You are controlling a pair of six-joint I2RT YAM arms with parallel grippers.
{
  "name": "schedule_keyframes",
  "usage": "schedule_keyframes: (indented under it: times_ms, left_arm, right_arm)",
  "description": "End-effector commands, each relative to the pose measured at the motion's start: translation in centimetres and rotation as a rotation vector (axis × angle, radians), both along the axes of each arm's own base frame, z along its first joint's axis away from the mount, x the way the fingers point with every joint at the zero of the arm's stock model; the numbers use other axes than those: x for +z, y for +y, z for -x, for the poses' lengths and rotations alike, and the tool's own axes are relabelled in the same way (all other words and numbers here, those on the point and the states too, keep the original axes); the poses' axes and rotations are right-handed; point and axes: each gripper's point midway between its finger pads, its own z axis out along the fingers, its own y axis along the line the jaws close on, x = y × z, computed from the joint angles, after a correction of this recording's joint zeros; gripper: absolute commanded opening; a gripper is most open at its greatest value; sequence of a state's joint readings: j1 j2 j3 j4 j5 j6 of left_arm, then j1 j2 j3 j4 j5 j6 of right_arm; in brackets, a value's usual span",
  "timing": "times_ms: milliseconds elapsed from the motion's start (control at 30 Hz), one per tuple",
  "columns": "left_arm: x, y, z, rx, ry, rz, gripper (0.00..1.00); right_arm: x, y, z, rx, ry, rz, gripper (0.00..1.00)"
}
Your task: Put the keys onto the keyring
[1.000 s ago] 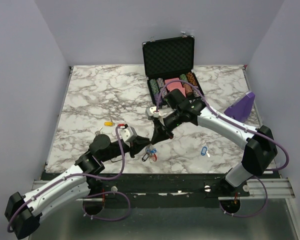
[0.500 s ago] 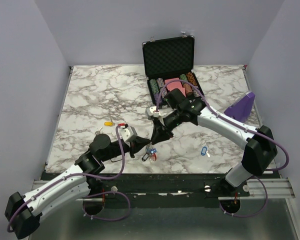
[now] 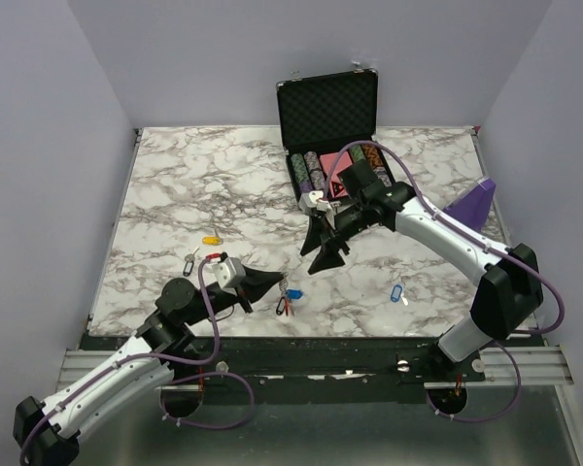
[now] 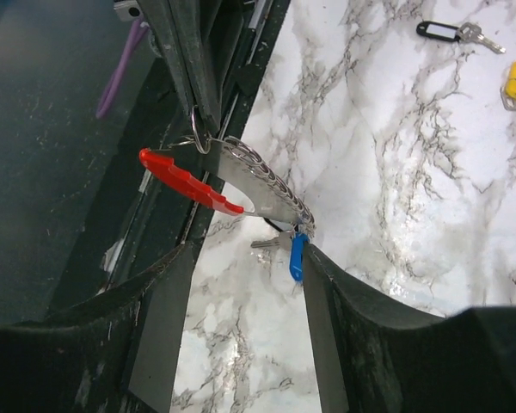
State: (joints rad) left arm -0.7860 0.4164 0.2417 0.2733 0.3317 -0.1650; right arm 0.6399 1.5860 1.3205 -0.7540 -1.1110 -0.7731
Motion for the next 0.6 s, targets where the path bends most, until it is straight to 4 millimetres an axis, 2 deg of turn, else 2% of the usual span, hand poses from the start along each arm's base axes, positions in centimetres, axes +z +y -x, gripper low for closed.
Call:
schedule_keyframes:
  times_ms: [0,133,300,567]
  left_arm:
    - [2.3,-0.1,2.3,-0.109,-0.184,0.112,0.00]
    - [2.9,0.0,3.6,-0.160,-0.279,0.171,0.00]
    - [3.0,-0.5,4.8,-0.241,-0.291,0.173,0.00]
    - [3.4,-0.8,5.2,-0.290,-0.284,0.178,0.00]
  right_arm:
    - [1.5,-0.3,1.6,0.095,-0.019,-0.070,0.62]
    - [1.2,-0.6,2.2,0.139,-0.026,-0.088,0.63]
    - [0.8,-0.7,2.6,0.169,-0.028,-0.098,0.64]
    - [0.9,-1.0,3.2,0.200,-0.031,-0.114,0.64]
